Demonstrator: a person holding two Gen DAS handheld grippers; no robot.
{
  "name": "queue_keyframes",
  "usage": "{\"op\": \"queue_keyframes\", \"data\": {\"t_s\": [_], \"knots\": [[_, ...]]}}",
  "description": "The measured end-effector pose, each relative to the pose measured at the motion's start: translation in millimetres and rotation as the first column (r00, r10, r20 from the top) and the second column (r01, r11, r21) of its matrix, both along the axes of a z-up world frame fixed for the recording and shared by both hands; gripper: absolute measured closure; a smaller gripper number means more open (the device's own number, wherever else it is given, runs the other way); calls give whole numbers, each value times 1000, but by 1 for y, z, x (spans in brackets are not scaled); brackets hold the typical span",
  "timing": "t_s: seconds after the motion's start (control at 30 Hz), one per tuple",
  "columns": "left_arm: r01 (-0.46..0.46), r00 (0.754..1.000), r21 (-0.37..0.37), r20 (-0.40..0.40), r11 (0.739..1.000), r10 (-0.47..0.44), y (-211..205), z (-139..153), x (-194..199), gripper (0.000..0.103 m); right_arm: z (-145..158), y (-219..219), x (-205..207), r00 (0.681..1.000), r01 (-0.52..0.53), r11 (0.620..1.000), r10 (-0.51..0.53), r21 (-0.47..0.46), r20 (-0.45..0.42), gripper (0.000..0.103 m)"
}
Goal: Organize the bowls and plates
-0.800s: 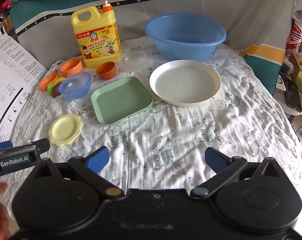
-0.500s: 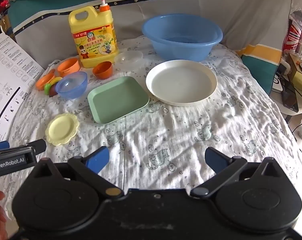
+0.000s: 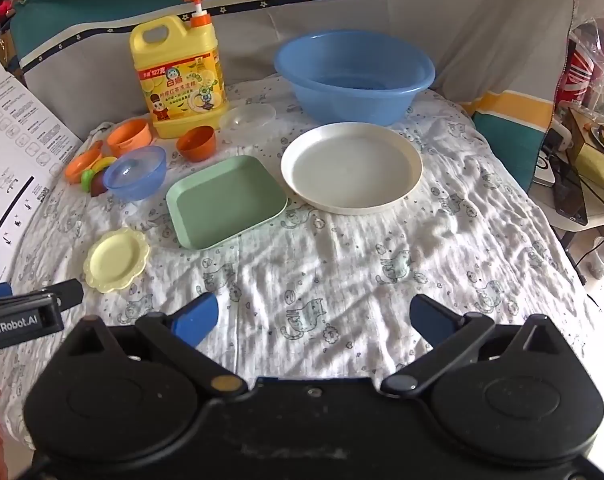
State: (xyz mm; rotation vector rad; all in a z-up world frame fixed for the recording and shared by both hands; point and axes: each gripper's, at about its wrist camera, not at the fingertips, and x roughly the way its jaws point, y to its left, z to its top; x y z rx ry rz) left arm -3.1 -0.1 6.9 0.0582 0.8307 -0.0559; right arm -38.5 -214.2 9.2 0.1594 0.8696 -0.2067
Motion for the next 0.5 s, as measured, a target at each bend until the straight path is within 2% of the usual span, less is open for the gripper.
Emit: {"op": "queue_keyframes", "data": {"t_s": [0.5], "knots": [[-4,1000,6,-1,1000,4,1,-4,-1,0,-2,0,1,1000,3,1000,-3,-2,-3,0]]}}
